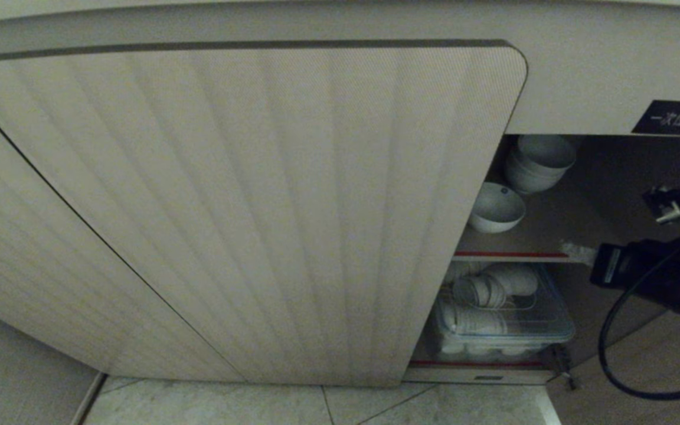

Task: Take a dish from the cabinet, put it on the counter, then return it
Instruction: Take the bowl from the cabinet

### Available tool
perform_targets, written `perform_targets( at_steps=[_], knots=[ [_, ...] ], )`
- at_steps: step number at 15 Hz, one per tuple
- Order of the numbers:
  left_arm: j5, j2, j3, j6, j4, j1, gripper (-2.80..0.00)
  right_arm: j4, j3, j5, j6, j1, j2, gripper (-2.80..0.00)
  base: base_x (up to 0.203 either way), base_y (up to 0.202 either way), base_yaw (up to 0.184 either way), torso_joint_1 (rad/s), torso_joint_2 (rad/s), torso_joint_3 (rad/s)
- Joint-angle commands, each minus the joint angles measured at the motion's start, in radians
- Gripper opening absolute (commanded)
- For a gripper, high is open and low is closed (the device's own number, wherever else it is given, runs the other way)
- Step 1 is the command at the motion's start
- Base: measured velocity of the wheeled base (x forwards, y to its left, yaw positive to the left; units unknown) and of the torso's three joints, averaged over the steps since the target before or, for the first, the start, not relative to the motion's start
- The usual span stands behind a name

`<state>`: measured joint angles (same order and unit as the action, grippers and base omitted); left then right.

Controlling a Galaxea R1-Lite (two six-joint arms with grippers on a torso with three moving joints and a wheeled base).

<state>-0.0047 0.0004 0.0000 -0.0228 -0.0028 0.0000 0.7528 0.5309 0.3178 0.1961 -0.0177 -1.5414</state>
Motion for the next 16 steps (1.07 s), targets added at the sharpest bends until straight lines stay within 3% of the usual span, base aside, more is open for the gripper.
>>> perform_targets(
  at_steps=[1,16],
  knots=[
    [0.0,0.0,0.0,0.0,0.0,0.0,-2.8,0.007,0.037,-0.016,0.014,0.024,-0.047,-2.8,0.0,0.0,0.0,0.0,0.0,0.0],
    [0.0,0.0,0.0,0.0,0.0,0.0,-2.8,0.105,0.165,-0.281,0.023,0.091,-0.196,-2.8,0.0,0.0,0.0,0.0,0.0,0.0]
  ],
)
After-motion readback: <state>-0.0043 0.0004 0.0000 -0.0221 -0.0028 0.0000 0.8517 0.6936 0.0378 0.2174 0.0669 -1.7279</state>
